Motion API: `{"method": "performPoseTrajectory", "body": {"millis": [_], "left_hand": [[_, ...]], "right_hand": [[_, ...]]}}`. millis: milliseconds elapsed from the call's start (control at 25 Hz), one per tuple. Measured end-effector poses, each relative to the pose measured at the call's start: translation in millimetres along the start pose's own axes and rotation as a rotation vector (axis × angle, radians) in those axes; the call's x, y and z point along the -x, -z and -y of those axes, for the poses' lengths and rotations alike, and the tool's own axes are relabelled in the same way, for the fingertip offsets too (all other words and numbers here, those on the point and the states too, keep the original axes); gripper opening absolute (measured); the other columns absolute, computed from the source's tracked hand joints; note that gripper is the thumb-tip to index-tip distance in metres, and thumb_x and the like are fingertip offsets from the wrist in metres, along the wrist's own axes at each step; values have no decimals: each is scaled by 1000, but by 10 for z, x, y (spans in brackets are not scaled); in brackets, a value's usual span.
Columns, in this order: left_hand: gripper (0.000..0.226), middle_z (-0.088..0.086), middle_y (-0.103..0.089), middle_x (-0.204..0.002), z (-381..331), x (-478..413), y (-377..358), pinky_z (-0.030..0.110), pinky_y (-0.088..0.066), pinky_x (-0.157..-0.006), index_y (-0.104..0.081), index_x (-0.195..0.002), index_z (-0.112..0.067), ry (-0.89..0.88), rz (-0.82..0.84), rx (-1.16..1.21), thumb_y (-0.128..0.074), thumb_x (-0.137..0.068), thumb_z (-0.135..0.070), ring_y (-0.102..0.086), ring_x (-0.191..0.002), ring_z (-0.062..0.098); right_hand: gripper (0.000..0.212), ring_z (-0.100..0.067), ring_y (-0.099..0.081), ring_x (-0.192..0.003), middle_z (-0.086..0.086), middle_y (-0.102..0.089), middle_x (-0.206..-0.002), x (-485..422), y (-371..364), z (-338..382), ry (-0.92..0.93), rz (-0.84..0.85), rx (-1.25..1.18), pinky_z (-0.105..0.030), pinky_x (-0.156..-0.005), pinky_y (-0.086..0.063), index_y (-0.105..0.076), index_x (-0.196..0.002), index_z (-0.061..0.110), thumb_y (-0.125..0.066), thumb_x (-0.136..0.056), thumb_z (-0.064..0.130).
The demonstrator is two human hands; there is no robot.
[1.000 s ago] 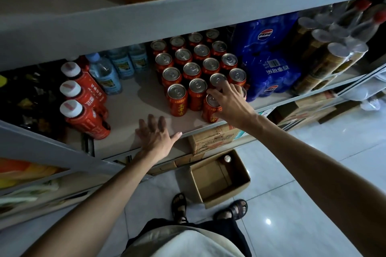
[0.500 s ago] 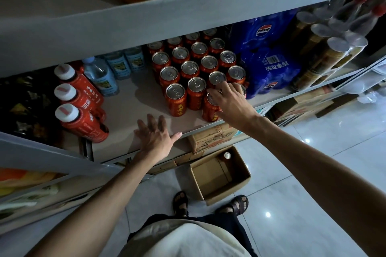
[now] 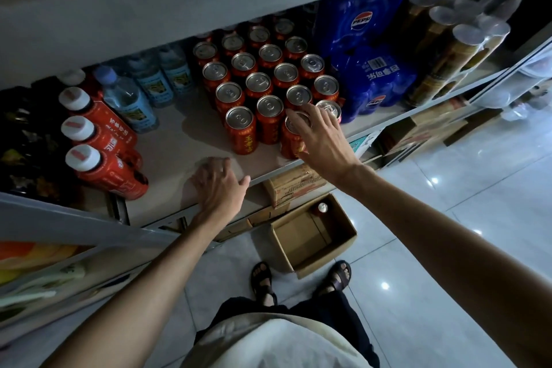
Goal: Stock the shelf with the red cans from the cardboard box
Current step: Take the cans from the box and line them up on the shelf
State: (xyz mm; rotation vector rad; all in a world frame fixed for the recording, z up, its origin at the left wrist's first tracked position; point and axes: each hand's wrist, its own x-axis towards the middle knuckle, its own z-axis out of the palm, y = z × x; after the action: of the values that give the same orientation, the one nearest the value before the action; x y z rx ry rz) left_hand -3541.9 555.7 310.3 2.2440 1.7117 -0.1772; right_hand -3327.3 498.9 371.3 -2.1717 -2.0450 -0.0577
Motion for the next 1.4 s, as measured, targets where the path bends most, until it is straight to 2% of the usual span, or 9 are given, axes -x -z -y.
{"method": "performPoseTrajectory", "body": {"millis": [160, 320, 400, 480, 640, 880, 960, 1080, 1400], "left_hand": [[39, 10, -56, -123, -323, 359, -123, 40, -49, -91, -55, -120, -15, -388, -271, 81, -63, -84, -29, -54, -110, 27], [19, 9, -64, -105, -838, 422, -425, 35, -52, -81, -64, -105, -9, -695, 103, 223, -62, -87, -14, -62, -97, 26], [24, 9, -65, -108, -1117, 343, -757, 29, -47, -79, -63, -112, -10, -598, 415, 176, -61, -90, -20, -62, -100, 25], [29, 11, -66, -114, -1332, 222, -1203, 30, -45, -85, -62, -116, -9, -478, 631, 83, -60, -91, -23, -61, -108, 27], [31, 12, -60, -125, -1575, -124, -2226, 31, -43, -94, -59, -121, -8, -343, 754, -41, -56, -92, -21, -54, -119, 27], [45, 10, -43, -141, -1721, -972, -4516, 35, -35, -104, -48, -133, -11, -246, 610, -87, -57, -89, -15, -44, -128, 30], [65, 14, -24, -157, -1685, -1224, -5216, 40, -25, -116, -30, -148, -13, -256, 540, -179, -59, -90, -20, -27, -143, 35], [89, 18, 5, -164, -1509, -1564, -6171, 50, -7, -122, -1, -156, -16, -321, 468, -395, -58, -91, -35, -1, -150, 42], [105, 26, 30, -155, -1199, -1888, -7080, 55, -8, -121, 23, -152, -16, -380, 410, -521, -57, -90, -44, 0, -146, 54]], "right_hand": [[56, -28, -43, -122, -13, -46, -135, 654, -202, -184, -26, -144, -169, -45, -106, -39, -46, -136, 15, -62, -83, 24], [27, -29, -65, -89, -12, -65, -102, 1400, -645, -597, -200, 51, -346, -19, -72, -46, -66, -108, 8, -67, -81, 4], [18, -27, -65, -67, -7, -68, -83, 1741, -973, -853, -281, 246, -395, -13, -57, -32, -69, -95, 10, -68, -79, 2], [13, -27, -66, -69, -6, -68, -79, 2006, -1387, -1158, -371, 451, -443, -23, -56, -40, -67, -93, 12, -63, -82, 8], [19, -26, -60, -74, -2, -59, -77, 2245, -2411, -1784, -625, 613, -528, -31, -67, -51, -67, -102, 19, -58, -85, 15], [27, -29, -62, -90, -8, -61, -105, 2586, -4805, -2434, -717, 742, -505, -32, -72, -46, -59, -116, 17, -57, -89, 20], [38, -32, -61, -94, -9, -53, -114, 2586, -5533, -2499, -686, 750, -489, -39, -80, -48, -51, -126, 15, -58, -89, 21], [52, -36, -60, -94, -13, -46, -123, 2430, -6566, -2553, -669, 679, -455, -38, -63, -42, -39, -137, 14, -57, -88, 20], [57, -40, -60, -106, -18, -40, -141, 1770, -7946, -2565, -690, 497, -321, -39, -70, -42, -24, -148, 14, -48, -98, 25]]}}
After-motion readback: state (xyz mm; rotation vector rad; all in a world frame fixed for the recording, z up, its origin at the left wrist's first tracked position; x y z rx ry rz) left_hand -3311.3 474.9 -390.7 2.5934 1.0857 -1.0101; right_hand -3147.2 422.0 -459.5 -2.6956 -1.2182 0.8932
